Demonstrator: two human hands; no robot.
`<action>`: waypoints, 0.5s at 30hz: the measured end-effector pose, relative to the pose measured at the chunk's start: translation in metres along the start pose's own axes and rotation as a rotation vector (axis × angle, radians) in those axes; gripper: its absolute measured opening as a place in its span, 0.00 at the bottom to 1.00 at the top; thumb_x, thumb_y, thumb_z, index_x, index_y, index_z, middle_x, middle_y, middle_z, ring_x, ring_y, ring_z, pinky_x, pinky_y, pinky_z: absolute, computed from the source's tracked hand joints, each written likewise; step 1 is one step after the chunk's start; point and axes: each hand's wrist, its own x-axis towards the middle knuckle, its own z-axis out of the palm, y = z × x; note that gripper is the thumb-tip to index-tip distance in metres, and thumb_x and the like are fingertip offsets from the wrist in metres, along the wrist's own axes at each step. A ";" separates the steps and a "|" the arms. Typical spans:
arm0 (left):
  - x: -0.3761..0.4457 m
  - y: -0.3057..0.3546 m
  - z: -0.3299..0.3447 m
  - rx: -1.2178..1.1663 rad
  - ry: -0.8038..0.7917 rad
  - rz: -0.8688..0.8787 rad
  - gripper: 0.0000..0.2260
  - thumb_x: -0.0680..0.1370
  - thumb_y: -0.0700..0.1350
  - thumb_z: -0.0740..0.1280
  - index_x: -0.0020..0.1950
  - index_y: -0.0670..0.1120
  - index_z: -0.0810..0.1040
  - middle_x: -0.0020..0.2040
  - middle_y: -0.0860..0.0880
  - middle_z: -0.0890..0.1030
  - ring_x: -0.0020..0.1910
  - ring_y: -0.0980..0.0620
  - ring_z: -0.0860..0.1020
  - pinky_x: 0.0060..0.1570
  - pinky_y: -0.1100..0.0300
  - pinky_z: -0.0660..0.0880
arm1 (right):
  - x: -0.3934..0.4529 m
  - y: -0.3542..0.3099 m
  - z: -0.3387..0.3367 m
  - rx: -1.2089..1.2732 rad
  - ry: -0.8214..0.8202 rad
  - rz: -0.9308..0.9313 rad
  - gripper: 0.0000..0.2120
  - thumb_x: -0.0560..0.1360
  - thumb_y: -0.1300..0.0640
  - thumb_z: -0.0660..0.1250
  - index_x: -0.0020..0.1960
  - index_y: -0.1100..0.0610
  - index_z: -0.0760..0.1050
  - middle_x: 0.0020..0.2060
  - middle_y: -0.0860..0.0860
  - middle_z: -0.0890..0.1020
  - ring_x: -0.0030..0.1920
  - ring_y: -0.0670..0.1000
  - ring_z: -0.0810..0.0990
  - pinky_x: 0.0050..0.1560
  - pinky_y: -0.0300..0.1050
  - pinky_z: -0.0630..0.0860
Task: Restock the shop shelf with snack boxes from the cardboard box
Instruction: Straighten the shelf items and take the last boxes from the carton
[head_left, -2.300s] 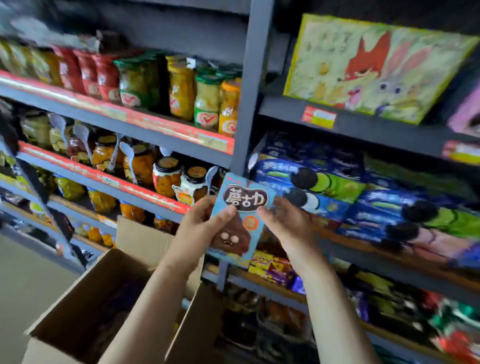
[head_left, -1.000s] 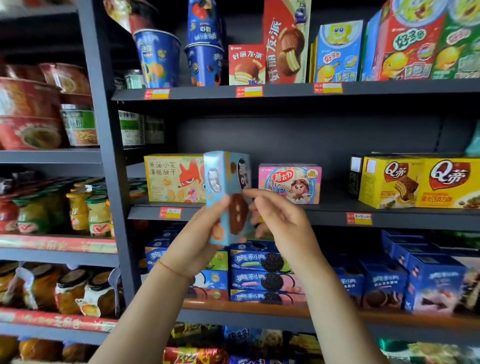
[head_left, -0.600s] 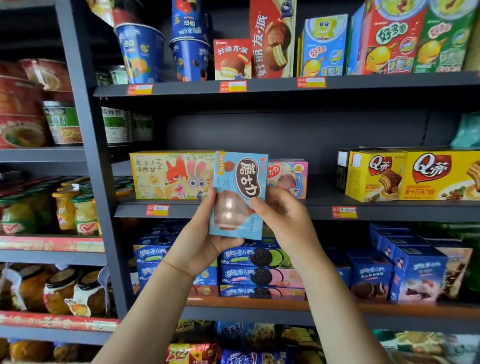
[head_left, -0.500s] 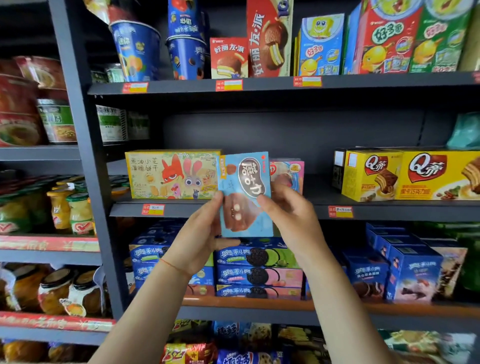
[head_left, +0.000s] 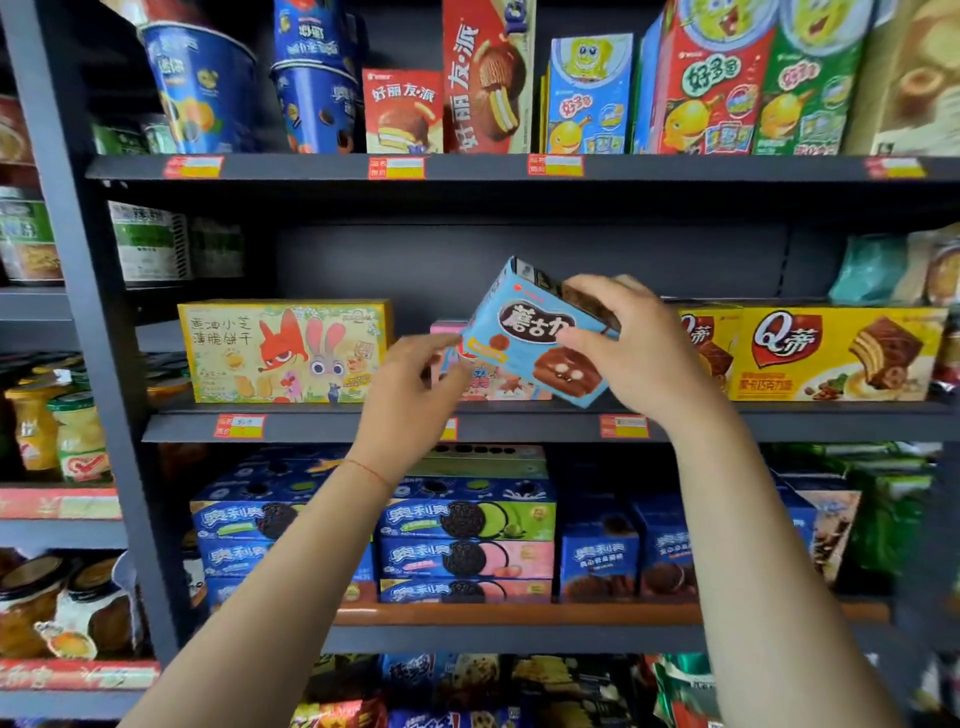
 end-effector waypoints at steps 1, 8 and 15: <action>0.006 -0.003 0.003 0.142 0.063 0.074 0.13 0.78 0.44 0.68 0.62 0.44 0.80 0.56 0.49 0.80 0.56 0.45 0.78 0.57 0.47 0.77 | 0.004 0.005 -0.007 -0.087 -0.024 -0.005 0.17 0.77 0.56 0.69 0.66 0.50 0.75 0.51 0.47 0.75 0.53 0.48 0.76 0.50 0.44 0.74; 0.055 0.005 0.018 0.741 -0.248 0.235 0.33 0.76 0.46 0.68 0.79 0.48 0.59 0.80 0.45 0.59 0.80 0.42 0.53 0.77 0.39 0.51 | 0.012 0.022 -0.020 -0.451 -0.204 0.048 0.18 0.79 0.55 0.67 0.68 0.50 0.73 0.59 0.51 0.76 0.60 0.59 0.71 0.61 0.56 0.72; 0.079 0.013 0.044 0.758 -0.445 0.170 0.28 0.81 0.57 0.55 0.80 0.53 0.57 0.81 0.49 0.58 0.80 0.47 0.52 0.78 0.44 0.46 | 0.005 0.028 -0.020 -0.533 -0.252 0.080 0.19 0.80 0.55 0.67 0.70 0.53 0.72 0.68 0.55 0.73 0.67 0.58 0.70 0.64 0.54 0.72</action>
